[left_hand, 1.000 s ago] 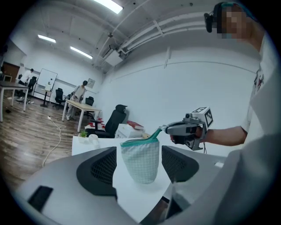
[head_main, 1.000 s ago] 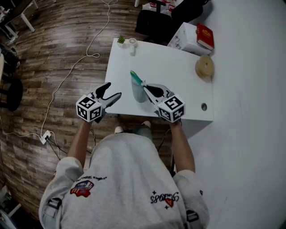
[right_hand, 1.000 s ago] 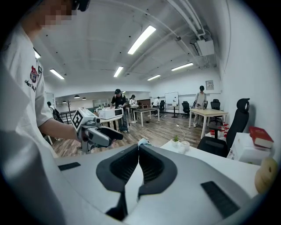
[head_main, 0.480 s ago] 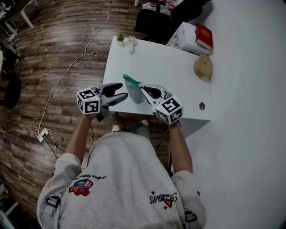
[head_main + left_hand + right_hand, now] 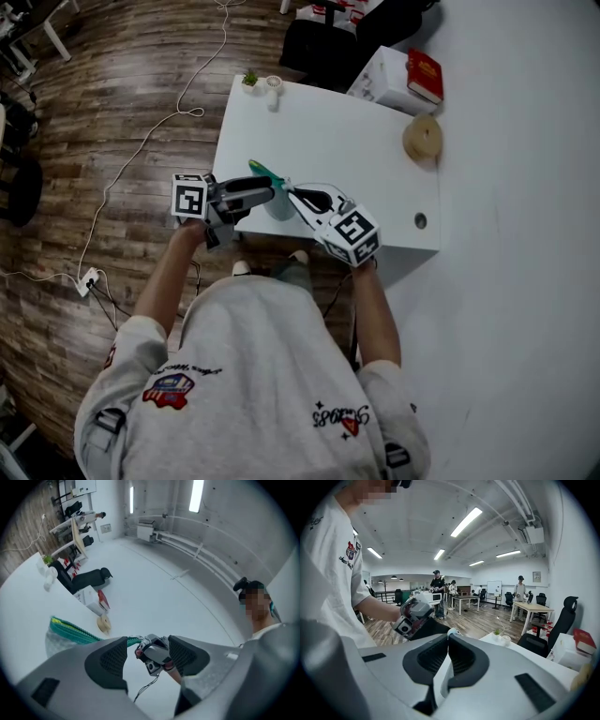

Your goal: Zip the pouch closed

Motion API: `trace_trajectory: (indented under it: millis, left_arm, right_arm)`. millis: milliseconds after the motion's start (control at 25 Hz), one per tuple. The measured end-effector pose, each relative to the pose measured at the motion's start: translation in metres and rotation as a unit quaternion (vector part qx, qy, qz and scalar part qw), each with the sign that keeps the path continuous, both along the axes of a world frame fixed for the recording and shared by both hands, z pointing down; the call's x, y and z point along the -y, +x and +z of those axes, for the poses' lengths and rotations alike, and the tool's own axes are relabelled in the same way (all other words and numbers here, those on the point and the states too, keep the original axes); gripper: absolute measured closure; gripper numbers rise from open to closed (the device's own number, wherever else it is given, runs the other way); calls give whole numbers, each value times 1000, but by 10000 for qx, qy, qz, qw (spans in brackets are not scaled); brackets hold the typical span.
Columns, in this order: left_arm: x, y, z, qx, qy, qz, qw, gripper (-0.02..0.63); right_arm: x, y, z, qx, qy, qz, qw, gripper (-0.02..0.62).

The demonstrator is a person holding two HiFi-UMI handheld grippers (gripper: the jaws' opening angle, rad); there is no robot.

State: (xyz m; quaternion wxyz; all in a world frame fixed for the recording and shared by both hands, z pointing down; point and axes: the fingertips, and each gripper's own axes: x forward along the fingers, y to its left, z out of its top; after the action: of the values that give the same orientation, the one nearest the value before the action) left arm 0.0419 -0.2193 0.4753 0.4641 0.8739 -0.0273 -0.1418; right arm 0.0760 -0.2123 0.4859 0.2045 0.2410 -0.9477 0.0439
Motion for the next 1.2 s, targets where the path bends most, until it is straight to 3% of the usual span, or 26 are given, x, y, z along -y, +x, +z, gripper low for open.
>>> trace_trajectory:
  millis: [200, 560, 720, 960, 1200]
  left_arm:
    - [2, 8, 2, -377, -570, 198, 9975, 333]
    - [-5, 20, 24, -199, -1052, 445, 9932, 337]
    - [-10, 25, 24, -140, -1001, 647, 9928, 342]
    - [-10, 30, 21, -62, -789, 570, 9952, 364]
    - [-1, 17, 18, 24, -452, 64, 9990, 477]
  right_arm:
    - [-13, -5, 0, -181, 39, -200, 9996, 584]
    - [-32, -4, 5, -338, 33, -425, 9985, 584]
    - [-41, -6, 11, -508, -19, -579, 9970, 584]
    - [-42, -3, 14, -523, -78, -516, 9973, 583]
    - [-42, -4, 16, -507, -112, -435, 9977, 583]
